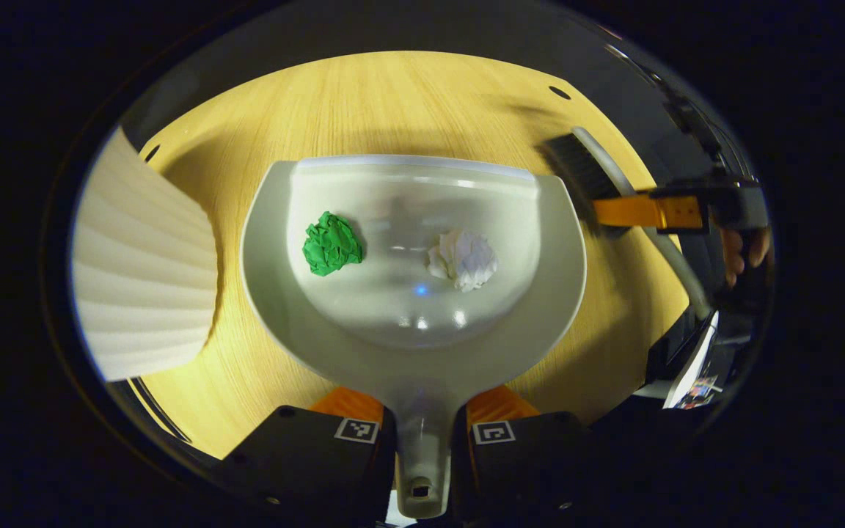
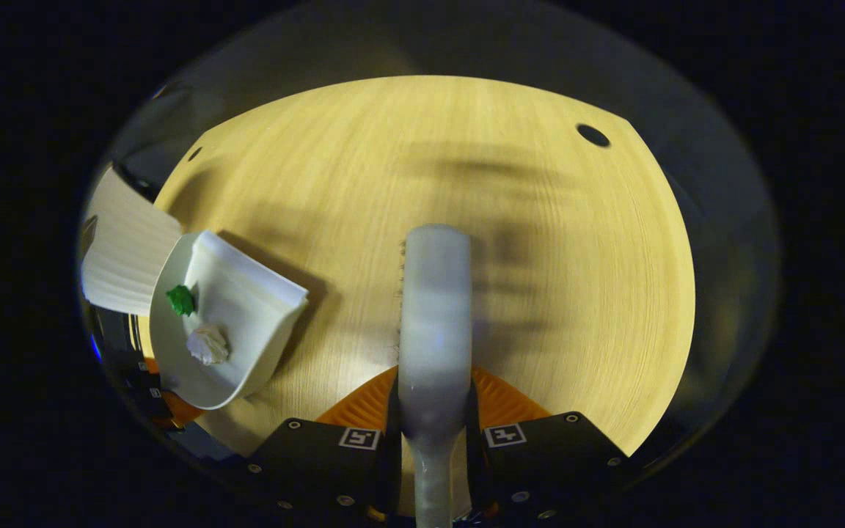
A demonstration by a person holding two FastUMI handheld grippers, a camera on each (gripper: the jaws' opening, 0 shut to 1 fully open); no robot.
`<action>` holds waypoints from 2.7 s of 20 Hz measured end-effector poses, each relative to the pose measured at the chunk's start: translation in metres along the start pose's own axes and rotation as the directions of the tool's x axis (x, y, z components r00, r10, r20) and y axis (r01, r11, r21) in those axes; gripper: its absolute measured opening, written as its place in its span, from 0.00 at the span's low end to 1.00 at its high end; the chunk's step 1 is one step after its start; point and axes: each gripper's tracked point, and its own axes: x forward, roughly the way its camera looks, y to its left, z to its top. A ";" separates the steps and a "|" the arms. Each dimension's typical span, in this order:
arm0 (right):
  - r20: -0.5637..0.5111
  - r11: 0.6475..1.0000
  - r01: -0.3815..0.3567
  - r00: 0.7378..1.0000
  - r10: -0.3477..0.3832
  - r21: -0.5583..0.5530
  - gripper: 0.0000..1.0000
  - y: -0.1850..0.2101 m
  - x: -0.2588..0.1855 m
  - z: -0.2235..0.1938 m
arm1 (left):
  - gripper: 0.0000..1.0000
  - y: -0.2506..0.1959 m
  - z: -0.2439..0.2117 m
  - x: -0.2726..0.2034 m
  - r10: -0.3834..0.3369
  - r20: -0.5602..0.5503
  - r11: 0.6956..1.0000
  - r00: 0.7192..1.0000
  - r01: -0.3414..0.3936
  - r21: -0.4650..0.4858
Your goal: Pick up the small broom and dustpan from the desktop, sweep the trash into the dustpan with the broom, and then empty the trash into the garbage bin.
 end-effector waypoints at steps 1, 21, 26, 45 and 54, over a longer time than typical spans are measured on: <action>-0.009 0.999 0.024 1.000 -0.024 0.029 0.37 0.005 0.009 -0.018 | 0.32 -0.002 -0.001 0.004 0.001 -0.003 1.000 1.000 -0.001 -0.014; 0.081 0.998 -0.012 0.997 0.007 0.063 0.85 0.026 0.006 -0.040 | 0.31 -0.012 0.049 -0.101 0.041 0.255 0.998 0.966 -0.051 0.033; 0.099 0.999 -0.031 0.995 0.027 0.038 0.94 0.029 0.003 -0.041 | 0.31 0.010 0.076 -0.182 0.047 0.363 0.998 0.930 -0.026 -0.063; 0.109 0.999 -0.040 0.993 0.037 0.024 0.96 0.029 0.001 -0.042 | 0.31 0.217 0.019 -0.257 0.815 0.079 0.521 0.574 -0.785 0.335; 0.110 0.998 -0.048 0.993 0.045 0.029 0.96 0.029 -0.001 -0.045 | 0.31 0.230 0.032 -0.273 0.919 0.312 0.024 0.242 -0.823 0.567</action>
